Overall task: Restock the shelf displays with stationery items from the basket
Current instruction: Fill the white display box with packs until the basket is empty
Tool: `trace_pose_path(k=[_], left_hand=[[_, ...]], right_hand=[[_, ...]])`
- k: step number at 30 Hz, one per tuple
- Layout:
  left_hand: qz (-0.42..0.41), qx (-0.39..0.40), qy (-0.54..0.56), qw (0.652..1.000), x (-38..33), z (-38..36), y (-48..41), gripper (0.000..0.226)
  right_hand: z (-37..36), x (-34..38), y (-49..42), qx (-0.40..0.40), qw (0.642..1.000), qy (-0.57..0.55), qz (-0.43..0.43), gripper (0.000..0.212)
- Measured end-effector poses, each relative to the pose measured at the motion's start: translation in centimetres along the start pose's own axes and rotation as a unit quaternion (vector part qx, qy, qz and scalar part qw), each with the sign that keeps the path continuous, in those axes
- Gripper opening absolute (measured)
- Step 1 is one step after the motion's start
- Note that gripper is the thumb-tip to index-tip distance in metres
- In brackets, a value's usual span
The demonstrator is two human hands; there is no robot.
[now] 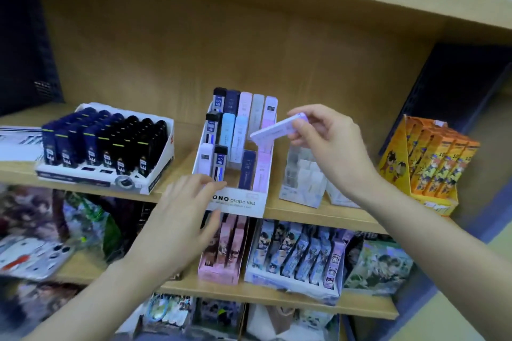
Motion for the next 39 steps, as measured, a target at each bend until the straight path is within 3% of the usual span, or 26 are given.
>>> trace_pose_path(k=[9,13,17,24,32,39], left_hand=[[-0.044,-0.028,0.018,0.998,0.0,0.3,0.7,0.046],[-0.062,-0.035,0.006,0.997,-0.1,0.5,0.5,0.045],[-0.058,-0.024,0.007,0.998,-0.1,0.6,0.5,0.045],[-0.036,-0.002,0.049,0.998,-0.3,1.1,0.5,0.045],[-0.08,-0.033,-0.017,0.996,-0.2,0.8,1.3,0.048],[-0.097,-0.025,-0.059,0.993,0.2,1.4,0.9,0.051]], right_hand=[[-5.7,0.2,-3.6,0.052,0.987,0.142,0.062,0.005],[-6.9,0.7,-4.1,0.11,0.963,0.223,0.104,0.005],[-7.2,1.3,-4.7,0.116,0.936,0.306,0.133,0.009],[-6.4,4.0,-4.5,0.069,0.968,0.205,0.13,0.007],[-10.8,3.1,-0.5,0.177,0.958,0.195,0.116,0.004],[-13.3,1.6,0.8,0.194,0.963,0.169,0.08,0.016]])
Point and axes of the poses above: each hand's wrist, its own y-axis away from the middle knuckle, its own z-axis out of the back of the hand, x = y × z, the point moved 6 cm from there along -y, towards the middle knuckle, and after that the axes turned 9 degrees about -x, right-handed, at the moved point
